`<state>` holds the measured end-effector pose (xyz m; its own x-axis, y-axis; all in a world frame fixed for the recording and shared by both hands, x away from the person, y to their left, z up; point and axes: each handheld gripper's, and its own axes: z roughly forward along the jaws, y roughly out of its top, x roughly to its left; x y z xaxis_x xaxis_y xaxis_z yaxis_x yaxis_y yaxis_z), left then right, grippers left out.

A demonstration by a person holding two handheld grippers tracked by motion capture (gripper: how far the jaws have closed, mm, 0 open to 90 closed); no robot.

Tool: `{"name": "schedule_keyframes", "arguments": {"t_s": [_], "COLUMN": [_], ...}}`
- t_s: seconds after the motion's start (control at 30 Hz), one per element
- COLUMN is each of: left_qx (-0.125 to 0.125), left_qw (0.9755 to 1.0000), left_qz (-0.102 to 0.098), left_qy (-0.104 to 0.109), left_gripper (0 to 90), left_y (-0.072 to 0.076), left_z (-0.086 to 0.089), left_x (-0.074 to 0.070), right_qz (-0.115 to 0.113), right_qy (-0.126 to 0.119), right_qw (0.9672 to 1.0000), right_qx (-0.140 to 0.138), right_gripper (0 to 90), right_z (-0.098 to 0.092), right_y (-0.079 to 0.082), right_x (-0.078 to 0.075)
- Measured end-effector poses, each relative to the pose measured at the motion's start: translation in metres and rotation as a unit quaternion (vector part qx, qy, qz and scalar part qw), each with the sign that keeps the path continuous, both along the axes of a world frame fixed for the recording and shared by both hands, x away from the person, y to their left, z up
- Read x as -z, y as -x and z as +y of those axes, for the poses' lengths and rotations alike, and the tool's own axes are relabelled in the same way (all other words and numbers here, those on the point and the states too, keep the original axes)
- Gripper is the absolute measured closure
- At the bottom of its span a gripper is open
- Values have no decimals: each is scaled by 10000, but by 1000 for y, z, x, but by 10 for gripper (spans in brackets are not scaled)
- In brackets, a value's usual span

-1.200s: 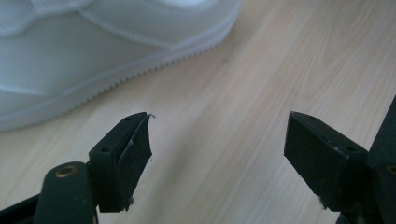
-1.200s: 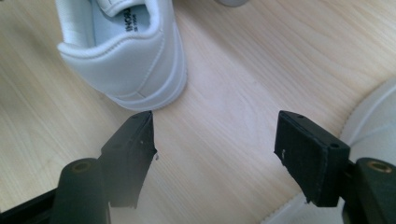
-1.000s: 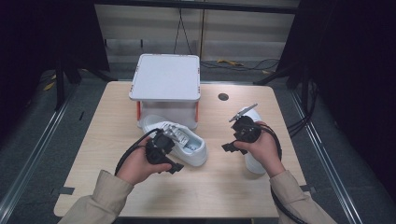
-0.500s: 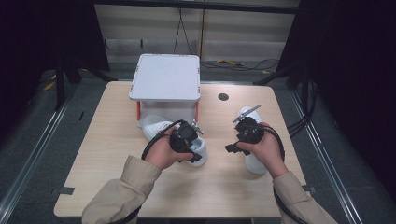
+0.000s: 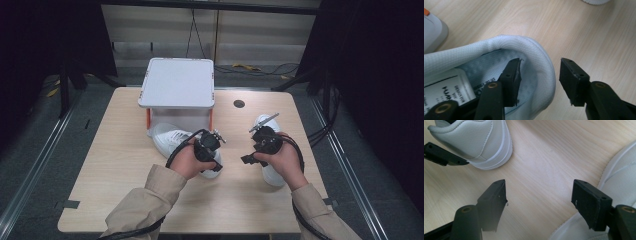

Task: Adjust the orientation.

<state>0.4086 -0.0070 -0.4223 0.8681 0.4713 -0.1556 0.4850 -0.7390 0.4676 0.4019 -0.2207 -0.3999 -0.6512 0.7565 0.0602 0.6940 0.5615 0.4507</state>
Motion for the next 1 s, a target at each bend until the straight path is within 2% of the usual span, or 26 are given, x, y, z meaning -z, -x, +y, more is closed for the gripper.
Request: {"name": "schedule_keyframes", "arguments": {"t_s": [0.07,0.1,0.17,0.2,0.33,0.5,0.6,0.67,0.77,0.83,0.9,0.93,0.97,1.0], "left_qx": [-11,-34,-67,-42,135,308,395,351,311,170,214,303,458,470], "left_qw": [10000,9999,9998,9999,9997,9986,9984,9986,9986,9992,9989,9987,9981,9979], "left_qz": [2,39,161,159,135,271,204,33,17,109,104,61,212,183], "left_qy": [-56,-123,-48,-52,-141,-328,-345,-387,-418,-343,-407,-401,-339,-415], "left_gripper": [586,637,688,705,717,697,675,605,499,494,495,509,590,691], "left_y": [0,0,0,0,5,18,22,23,21,19,19,19,20,22], "left_z": [0,0,1,1,7,28,37,37,35,34,33,32,31,29], "left_x": [1,2,3,2,1,-1,-1,1,10,12,11,11,10,9], "right_qz": [-18,-8,-11,0,15,18,44,33,53,80,108,119,116,143], "right_qy": [17,14,-5,-3,25,59,48,57,67,91,78,75,76,77], "right_qw": [10000,10000,10000,10000,10000,10000,10000,10000,10000,9999,9999,9999,9999,9999], "right_qx": [-11,7,8,-6,-1,-31,-1,-11,-22,-48,-50,-44,-55,-52], "right_gripper": [275,275,275,275,275,275,275,275,275,275,275,275,275,275], "right_z": [0,1,1,2,3,4,6,8,11,13,14,14,14,13], "right_y": [0,0,-1,-1,-1,-1,-1,-1,-2,-3,-3,-4,-4,-5], "right_x": [1,1,1,2,4,5,4,5,7,9,11,12,14,15]}}
